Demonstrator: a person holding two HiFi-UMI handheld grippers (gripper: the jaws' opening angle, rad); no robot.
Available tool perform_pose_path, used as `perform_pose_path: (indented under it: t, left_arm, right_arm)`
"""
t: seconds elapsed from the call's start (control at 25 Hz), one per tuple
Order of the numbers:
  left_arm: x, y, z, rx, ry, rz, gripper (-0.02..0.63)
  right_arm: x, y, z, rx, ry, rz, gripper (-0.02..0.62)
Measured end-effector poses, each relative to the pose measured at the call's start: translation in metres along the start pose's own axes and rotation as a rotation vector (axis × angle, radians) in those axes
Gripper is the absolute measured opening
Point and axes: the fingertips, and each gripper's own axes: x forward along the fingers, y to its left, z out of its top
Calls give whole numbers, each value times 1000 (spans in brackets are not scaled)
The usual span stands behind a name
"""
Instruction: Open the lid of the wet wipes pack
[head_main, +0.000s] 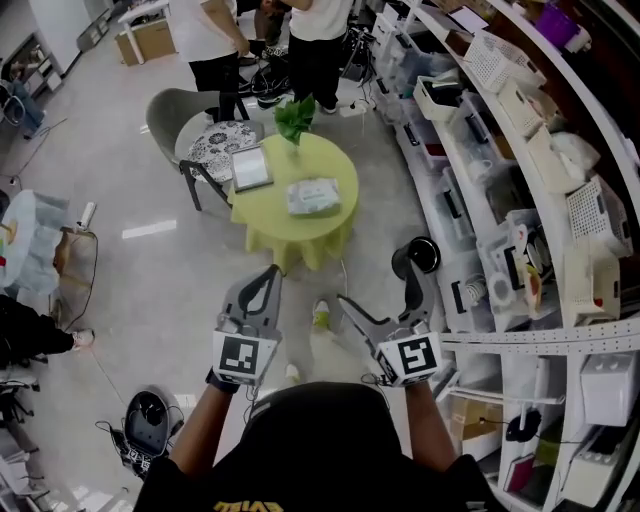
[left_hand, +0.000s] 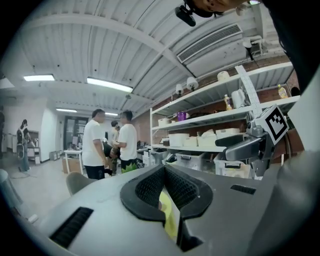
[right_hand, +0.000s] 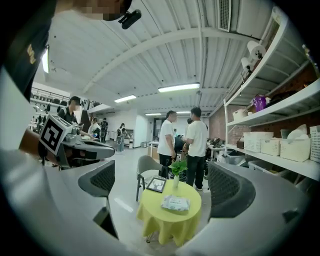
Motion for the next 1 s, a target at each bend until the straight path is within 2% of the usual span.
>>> perform_pose_path:
  t: [0.16, 0.36, 0.52, 0.68, 0.8, 1.0]
  left_arm:
    - [55, 22, -2, 7, 16, 25, 18]
    - [127, 44, -11, 29, 59, 60, 18]
    - [171, 58, -17, 43, 103, 99, 18]
    - [205, 71, -21, 73, 112, 157, 18]
    - [225, 79, -34, 102, 171, 191, 18]
    - [249, 87, -63, 150, 246, 190, 18]
  right_arm:
    - [53, -39, -4, 9, 2, 28, 566]
    - [117, -85, -7, -28, -22, 90, 563]
    - [156, -113, -26, -55, 31, 160, 563]
    - [186, -137, -39, -56, 61, 219, 560]
    - [203, -147, -50, -41, 75, 275, 557]
    - [229, -156, -81, -47, 121, 335, 554]
